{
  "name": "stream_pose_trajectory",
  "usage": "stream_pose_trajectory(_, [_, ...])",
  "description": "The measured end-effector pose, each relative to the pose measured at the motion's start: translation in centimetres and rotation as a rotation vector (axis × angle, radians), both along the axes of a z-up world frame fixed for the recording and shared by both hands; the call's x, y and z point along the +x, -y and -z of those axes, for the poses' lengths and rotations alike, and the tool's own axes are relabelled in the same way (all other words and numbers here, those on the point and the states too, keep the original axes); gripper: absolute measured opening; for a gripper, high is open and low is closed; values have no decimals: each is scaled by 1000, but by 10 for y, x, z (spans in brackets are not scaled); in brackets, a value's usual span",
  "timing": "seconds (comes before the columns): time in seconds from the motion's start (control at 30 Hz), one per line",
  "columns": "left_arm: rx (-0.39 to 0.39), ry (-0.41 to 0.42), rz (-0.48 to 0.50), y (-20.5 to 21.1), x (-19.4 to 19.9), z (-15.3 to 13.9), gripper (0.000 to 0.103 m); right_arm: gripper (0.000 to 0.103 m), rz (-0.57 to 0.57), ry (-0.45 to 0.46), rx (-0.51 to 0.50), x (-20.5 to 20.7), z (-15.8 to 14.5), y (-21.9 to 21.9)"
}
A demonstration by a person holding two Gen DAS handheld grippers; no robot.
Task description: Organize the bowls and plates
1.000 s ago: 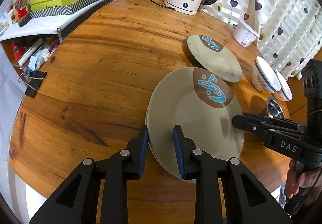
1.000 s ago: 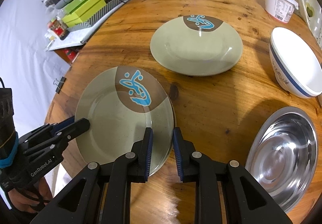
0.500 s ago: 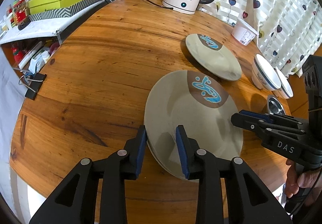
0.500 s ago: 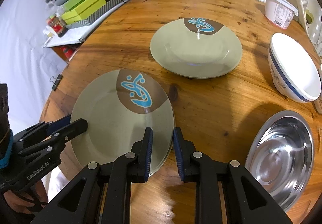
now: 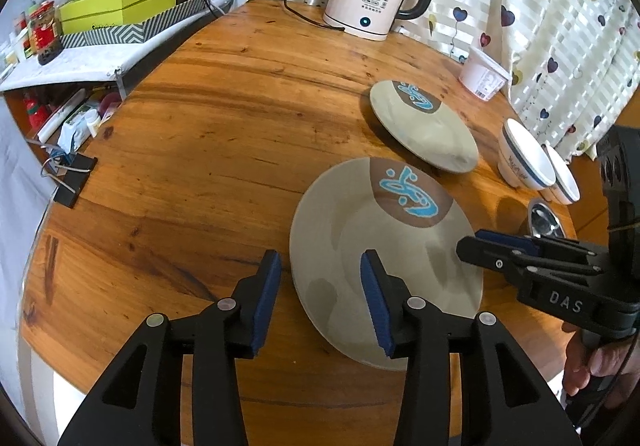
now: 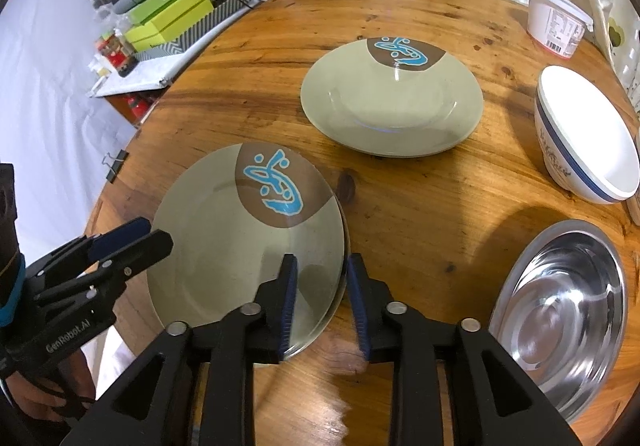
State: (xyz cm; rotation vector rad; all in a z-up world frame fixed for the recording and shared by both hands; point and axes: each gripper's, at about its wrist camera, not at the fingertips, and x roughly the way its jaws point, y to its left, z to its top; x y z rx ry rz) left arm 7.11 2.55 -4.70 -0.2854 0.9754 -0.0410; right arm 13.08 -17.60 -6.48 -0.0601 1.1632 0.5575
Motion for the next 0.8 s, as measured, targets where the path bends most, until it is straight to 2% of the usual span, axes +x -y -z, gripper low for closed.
stream_pose_trajectory(0.13, [-7,-4,-2,-3,4,2,43,32,5,12,20,0,-1,4])
stream_pose_trajectory(0.23, [-13,-14,5,-1,5,5,43,38,10,22,21,0,-2,6])
stream_pose_trajectory(0.37, [-12,-15,21,2,5,6,43,40,15,36,22,-4,-4,9])
stream_pose_trajectory(0.53, [9,15,19,0,3,-4,43,54,29,73,39,-11,-17,16])
stream_pose_trajectory(0.8, [24,58,44,6,1,-24,43,55,52,146,30,-23,-38,24])
